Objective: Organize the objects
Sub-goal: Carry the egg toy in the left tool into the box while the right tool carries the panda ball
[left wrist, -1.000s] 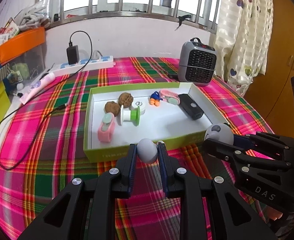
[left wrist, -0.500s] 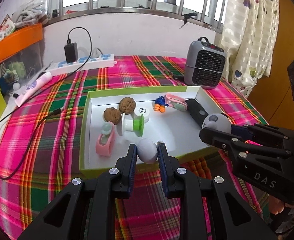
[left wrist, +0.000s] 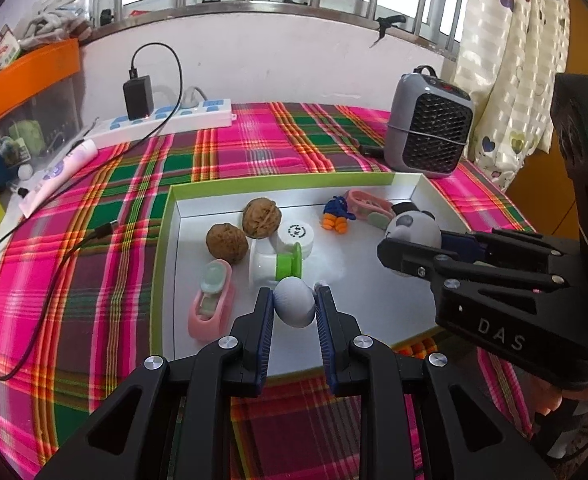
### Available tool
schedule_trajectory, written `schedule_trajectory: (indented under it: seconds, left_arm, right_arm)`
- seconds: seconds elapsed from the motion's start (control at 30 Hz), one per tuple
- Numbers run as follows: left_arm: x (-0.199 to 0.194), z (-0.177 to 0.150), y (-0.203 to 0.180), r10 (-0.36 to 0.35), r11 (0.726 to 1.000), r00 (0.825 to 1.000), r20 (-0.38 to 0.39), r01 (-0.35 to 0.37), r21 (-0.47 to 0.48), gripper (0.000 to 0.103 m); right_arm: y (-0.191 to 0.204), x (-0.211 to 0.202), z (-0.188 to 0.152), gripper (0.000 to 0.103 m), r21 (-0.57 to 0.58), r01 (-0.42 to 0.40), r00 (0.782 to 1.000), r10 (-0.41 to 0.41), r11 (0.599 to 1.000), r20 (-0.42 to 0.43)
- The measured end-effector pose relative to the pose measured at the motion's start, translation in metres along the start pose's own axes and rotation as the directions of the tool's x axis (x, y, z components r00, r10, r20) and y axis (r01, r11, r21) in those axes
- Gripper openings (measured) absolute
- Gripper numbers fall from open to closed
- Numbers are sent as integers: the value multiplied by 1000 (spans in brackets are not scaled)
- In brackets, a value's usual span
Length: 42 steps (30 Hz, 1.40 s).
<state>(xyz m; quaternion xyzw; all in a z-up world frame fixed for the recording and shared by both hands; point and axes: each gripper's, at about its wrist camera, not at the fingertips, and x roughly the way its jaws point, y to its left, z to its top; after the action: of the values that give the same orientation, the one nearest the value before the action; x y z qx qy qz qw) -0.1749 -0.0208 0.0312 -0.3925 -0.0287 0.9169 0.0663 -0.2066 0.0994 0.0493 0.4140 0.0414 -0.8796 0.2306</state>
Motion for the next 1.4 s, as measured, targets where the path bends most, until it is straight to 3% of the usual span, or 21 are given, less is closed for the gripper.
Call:
schedule_trajectory:
  seconds: [0.73,1.4]
  left_arm:
    - [21,3,6,13,1000,999,-36,-13,-11,20]
    - [21,3,6,8,1000,999,-37,-9,-17,20]
  right_arm:
    - [-4,32,11,28,-24,-6,998,4,1000,-56]
    - [-3,35,12,28,-33,3,999,-4,999,-42]
